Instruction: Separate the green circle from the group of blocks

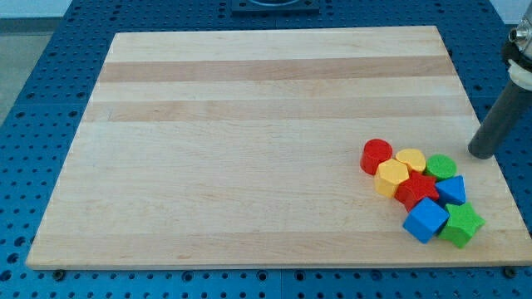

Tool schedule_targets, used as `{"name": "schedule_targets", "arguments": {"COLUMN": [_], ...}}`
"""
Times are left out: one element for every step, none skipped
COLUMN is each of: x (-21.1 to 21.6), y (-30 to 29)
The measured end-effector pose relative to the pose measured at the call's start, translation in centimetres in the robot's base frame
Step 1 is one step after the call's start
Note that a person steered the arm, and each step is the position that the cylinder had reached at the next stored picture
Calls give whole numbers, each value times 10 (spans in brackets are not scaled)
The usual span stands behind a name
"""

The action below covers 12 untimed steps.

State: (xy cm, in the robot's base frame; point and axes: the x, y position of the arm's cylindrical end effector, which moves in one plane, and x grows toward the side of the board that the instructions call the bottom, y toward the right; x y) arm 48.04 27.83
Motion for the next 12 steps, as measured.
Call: {"name": "schedule_targets", "arguments": {"x": [36,50,50,50,50,50,50,42,41,29,-31,-38], "y": [1,1,1,-18,-29,-44,-44,-74,-79,-89,-92,-92]}}
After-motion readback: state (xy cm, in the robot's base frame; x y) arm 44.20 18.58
